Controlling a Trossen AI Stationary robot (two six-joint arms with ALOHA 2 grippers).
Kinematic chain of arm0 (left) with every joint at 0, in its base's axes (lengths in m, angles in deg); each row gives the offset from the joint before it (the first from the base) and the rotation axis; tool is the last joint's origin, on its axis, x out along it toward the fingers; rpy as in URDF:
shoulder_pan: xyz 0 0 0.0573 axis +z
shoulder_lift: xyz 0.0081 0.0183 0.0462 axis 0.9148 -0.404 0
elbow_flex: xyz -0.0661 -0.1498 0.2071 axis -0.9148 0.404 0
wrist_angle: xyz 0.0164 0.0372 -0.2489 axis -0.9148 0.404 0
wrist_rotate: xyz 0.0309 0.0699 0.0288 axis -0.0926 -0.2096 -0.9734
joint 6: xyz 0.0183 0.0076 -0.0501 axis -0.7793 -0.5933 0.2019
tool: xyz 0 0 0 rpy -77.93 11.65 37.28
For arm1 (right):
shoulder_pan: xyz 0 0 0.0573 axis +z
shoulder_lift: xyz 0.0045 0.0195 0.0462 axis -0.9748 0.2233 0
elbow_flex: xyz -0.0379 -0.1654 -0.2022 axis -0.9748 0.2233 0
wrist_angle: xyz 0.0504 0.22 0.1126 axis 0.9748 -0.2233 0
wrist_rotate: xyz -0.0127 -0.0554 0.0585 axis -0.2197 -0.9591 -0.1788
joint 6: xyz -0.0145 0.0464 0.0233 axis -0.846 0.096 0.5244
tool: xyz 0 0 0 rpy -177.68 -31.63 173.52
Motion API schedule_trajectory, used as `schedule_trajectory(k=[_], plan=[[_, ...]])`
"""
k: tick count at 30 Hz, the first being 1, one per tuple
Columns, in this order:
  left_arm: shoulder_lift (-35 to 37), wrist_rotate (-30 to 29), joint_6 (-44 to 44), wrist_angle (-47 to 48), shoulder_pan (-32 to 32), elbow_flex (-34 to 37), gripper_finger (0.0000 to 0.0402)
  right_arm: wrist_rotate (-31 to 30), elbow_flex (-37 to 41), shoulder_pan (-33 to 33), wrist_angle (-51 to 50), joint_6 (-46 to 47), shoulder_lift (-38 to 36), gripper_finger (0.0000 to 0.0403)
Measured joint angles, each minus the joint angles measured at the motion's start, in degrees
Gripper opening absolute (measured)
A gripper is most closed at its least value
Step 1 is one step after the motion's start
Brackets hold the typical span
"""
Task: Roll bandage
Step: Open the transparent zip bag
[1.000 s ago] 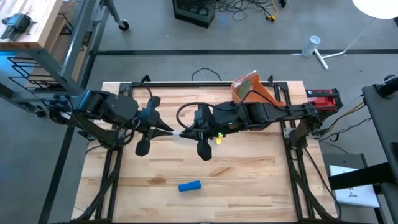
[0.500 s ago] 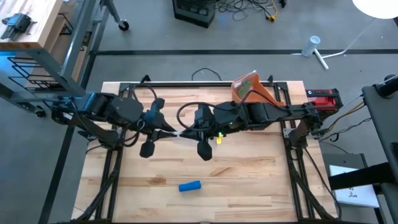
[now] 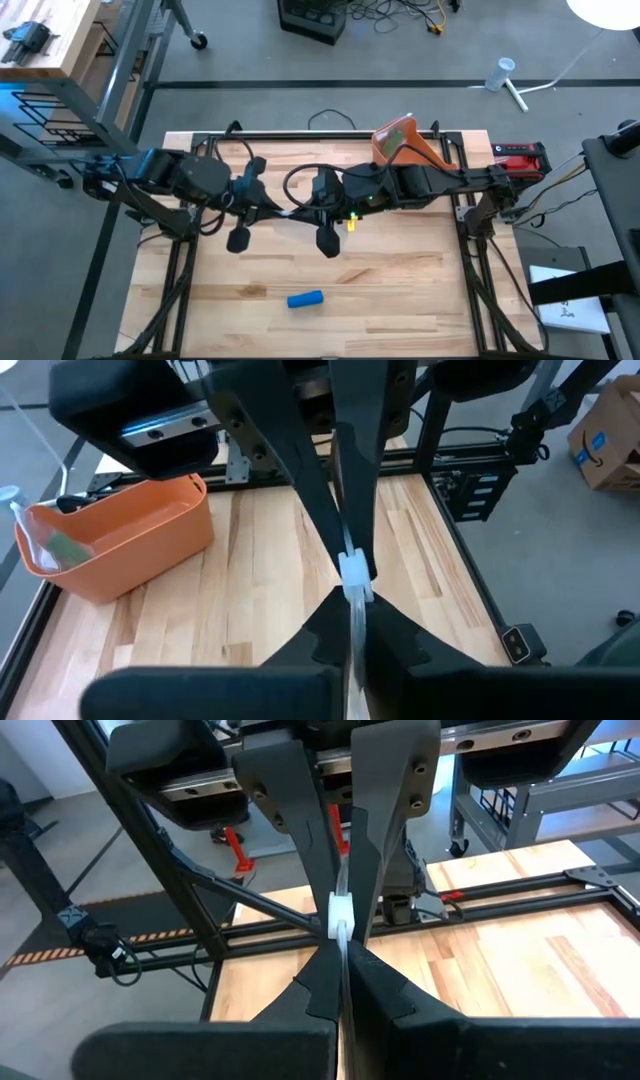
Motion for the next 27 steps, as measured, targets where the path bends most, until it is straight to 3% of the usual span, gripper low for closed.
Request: schedule_trajectory(k=[8,20,27], plan=[[2.08,-0.01,0.97,1.5,0.0,0.0,0.003,0.01,0.04,0.0,-0.48,0.01,-0.04,0.0002],[2.08,0.01,1.19,2.3,0.0,0.0,0.0002,0.01,0.0,0.0,-0.47,0.0,-0.04,0.0003],[2.1,0.01,0.93,3.26,0.0,0.0,0.0001,-0.25,-3.72,0.76,-2.73,-5.25,-0.34,0.0069]])
